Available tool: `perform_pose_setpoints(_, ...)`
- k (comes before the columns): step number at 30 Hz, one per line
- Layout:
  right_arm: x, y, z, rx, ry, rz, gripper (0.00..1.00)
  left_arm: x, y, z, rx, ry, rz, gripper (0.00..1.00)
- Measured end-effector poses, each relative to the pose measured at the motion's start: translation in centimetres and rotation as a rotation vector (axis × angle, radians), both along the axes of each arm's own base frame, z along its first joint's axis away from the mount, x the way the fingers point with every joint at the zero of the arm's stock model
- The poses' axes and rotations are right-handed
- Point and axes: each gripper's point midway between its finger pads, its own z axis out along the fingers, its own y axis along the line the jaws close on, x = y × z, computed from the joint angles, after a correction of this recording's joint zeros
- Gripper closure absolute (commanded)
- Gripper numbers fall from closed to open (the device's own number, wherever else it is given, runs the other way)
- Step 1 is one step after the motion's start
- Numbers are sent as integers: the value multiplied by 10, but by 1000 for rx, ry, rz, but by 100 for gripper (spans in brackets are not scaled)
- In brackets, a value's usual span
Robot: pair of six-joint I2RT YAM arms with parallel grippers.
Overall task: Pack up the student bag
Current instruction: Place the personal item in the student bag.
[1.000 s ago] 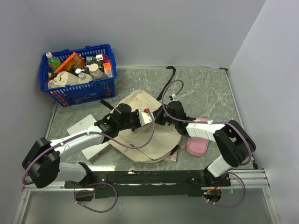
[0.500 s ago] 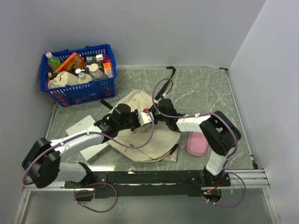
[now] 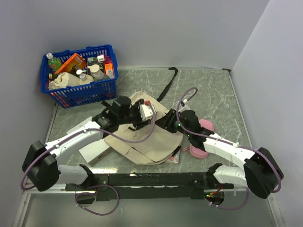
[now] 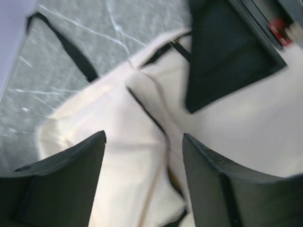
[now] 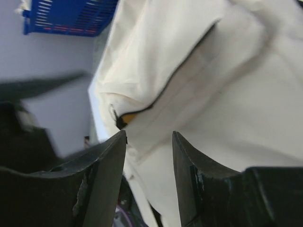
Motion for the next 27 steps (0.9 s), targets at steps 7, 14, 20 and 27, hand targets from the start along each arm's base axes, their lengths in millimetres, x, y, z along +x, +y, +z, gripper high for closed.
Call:
perform_pose_setpoints(7, -19, -21, -48, -147, 95, -7, 43, 30, 43, 42, 58, -21, -73, 34)
perform_pose_setpoints(14, -42, -11, -68, -224, 119, 73, 43, -6, 80, -37, 309, 101, -334, 42)
perform_pose_setpoints(20, -56, -2, -75, -270, 105, 123, 43, -43, 84, -65, 419, 103, -532, 47)
perform_pose_setpoints(27, -57, 5, -70, -294, 64, 135, 46, -51, 83, -87, 470, 33, -608, 78)
